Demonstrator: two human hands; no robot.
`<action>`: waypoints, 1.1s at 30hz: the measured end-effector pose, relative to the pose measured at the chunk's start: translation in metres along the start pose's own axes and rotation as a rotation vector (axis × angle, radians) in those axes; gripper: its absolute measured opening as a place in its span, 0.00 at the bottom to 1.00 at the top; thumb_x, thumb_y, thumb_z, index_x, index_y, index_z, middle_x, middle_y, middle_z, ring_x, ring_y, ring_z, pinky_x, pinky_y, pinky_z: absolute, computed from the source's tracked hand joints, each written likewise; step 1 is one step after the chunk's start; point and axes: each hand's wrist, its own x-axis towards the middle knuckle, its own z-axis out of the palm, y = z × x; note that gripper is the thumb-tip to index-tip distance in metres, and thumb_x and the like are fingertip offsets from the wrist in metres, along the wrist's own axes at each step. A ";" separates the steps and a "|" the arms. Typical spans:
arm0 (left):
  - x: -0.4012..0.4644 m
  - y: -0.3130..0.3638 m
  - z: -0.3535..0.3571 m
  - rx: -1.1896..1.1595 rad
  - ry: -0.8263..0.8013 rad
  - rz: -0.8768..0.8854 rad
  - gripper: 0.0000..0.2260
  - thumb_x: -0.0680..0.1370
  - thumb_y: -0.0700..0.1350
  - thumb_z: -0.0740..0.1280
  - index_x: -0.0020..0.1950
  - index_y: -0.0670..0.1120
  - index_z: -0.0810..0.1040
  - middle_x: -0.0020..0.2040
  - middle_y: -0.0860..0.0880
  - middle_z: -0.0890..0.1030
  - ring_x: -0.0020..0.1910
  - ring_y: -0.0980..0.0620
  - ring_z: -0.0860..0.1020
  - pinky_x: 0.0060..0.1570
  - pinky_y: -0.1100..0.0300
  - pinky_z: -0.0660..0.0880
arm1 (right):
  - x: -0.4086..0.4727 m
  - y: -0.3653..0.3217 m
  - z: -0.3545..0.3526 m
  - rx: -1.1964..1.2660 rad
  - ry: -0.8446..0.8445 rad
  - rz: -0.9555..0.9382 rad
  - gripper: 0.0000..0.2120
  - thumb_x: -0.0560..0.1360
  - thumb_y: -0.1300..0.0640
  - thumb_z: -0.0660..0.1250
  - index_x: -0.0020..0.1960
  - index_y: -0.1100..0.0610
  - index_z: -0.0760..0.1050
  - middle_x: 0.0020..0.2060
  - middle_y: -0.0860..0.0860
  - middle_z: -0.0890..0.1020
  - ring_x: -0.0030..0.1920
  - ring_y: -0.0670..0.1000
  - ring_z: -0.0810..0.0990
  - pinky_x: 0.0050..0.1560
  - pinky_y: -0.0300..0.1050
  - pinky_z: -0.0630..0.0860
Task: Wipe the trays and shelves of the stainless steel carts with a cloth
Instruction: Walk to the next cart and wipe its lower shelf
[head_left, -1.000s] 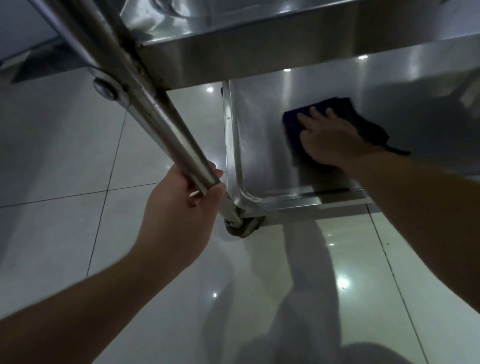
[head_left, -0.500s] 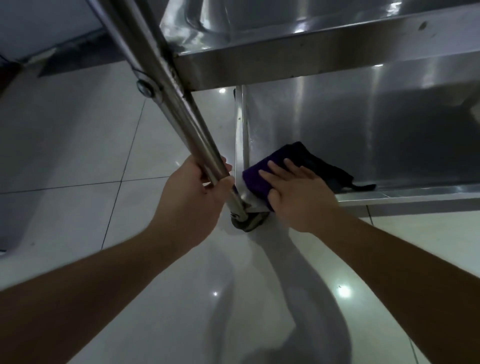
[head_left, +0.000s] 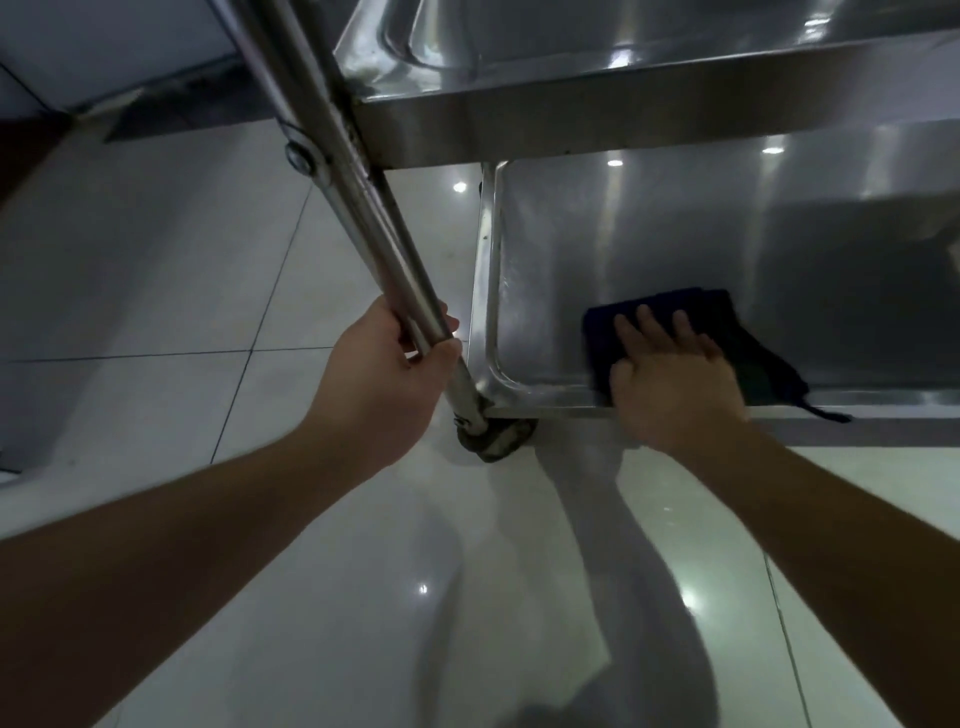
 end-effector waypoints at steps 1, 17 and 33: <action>0.000 0.000 0.000 0.006 -0.001 -0.001 0.10 0.80 0.46 0.71 0.60 0.53 0.78 0.52 0.60 0.84 0.50 0.66 0.81 0.43 0.79 0.72 | -0.002 -0.023 0.004 -0.008 -0.008 -0.090 0.29 0.84 0.47 0.46 0.84 0.46 0.45 0.84 0.47 0.46 0.83 0.57 0.45 0.81 0.56 0.47; 0.000 0.004 0.002 0.082 0.008 0.002 0.09 0.79 0.44 0.72 0.57 0.54 0.79 0.50 0.62 0.85 0.51 0.71 0.80 0.42 0.83 0.69 | 0.048 0.187 -0.028 -0.054 -0.004 0.185 0.33 0.80 0.39 0.42 0.84 0.46 0.48 0.84 0.47 0.48 0.83 0.57 0.48 0.81 0.58 0.49; 0.005 0.001 0.004 0.070 0.026 0.013 0.11 0.79 0.43 0.72 0.53 0.59 0.76 0.51 0.61 0.85 0.54 0.65 0.82 0.54 0.69 0.74 | 0.112 0.131 -0.047 -0.016 0.001 0.073 0.37 0.77 0.39 0.38 0.83 0.48 0.54 0.84 0.47 0.48 0.83 0.62 0.46 0.79 0.64 0.49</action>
